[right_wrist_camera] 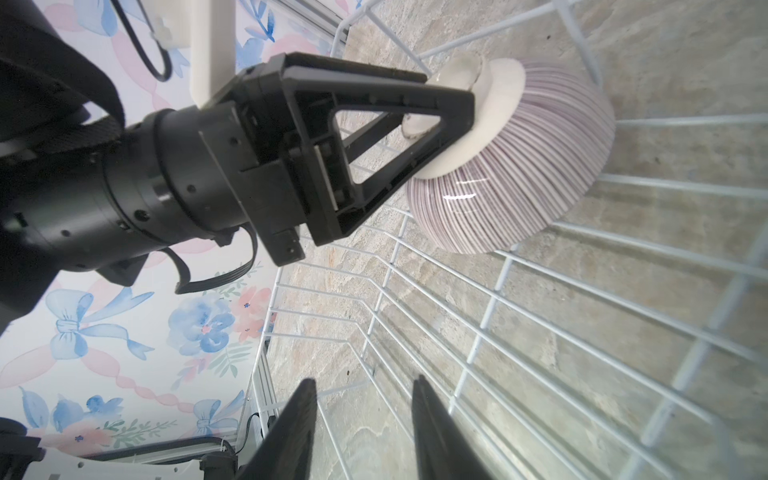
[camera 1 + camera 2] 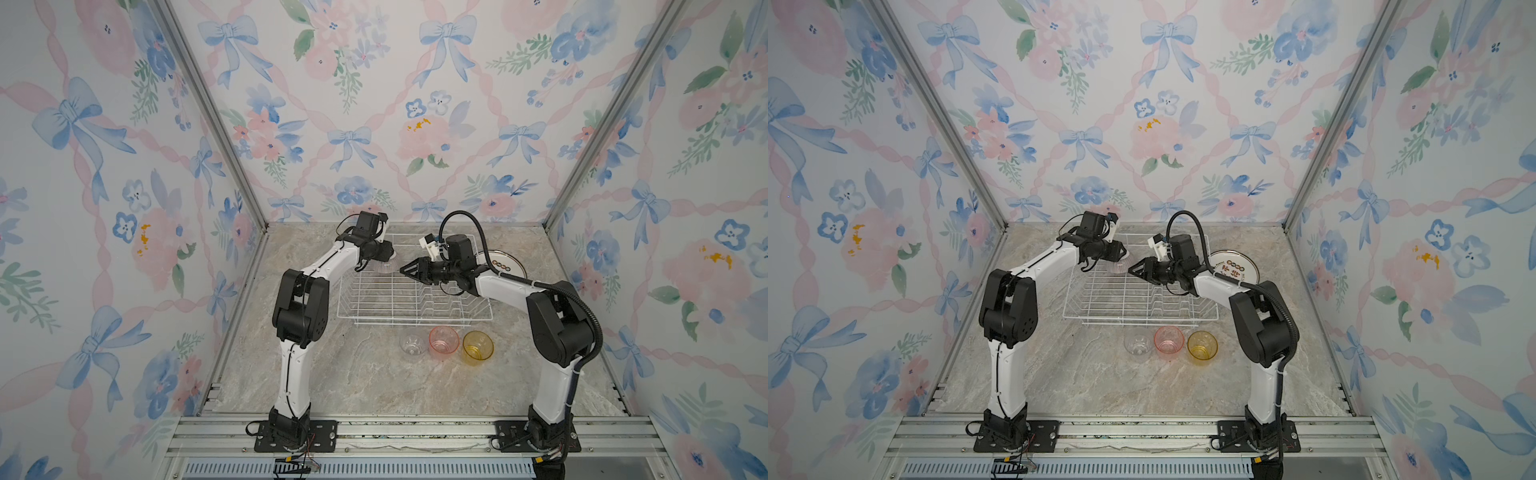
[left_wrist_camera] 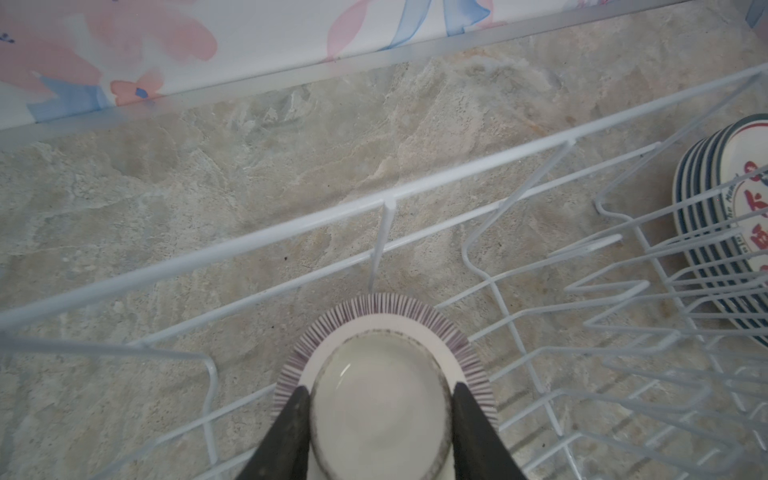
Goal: Unload the mixed dishes from the dish rack
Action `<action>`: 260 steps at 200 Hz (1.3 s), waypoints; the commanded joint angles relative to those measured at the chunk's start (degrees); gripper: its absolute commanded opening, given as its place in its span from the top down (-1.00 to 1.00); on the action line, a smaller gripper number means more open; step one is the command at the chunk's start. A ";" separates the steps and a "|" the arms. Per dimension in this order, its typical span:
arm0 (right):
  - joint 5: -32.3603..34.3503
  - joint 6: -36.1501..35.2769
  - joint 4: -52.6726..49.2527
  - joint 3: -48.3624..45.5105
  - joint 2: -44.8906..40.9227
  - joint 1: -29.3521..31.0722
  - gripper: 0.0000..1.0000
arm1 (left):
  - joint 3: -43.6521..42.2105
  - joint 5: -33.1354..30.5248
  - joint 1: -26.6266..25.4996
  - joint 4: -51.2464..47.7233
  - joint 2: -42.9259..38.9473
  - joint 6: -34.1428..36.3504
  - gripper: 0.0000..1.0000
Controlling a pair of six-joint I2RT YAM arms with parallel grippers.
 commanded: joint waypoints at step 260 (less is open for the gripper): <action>0.63 32.34 58.44 -7.31 9.73 -3.63 0.19 | -0.63 21.70 1.65 10.62 -6.71 -8.41 0.16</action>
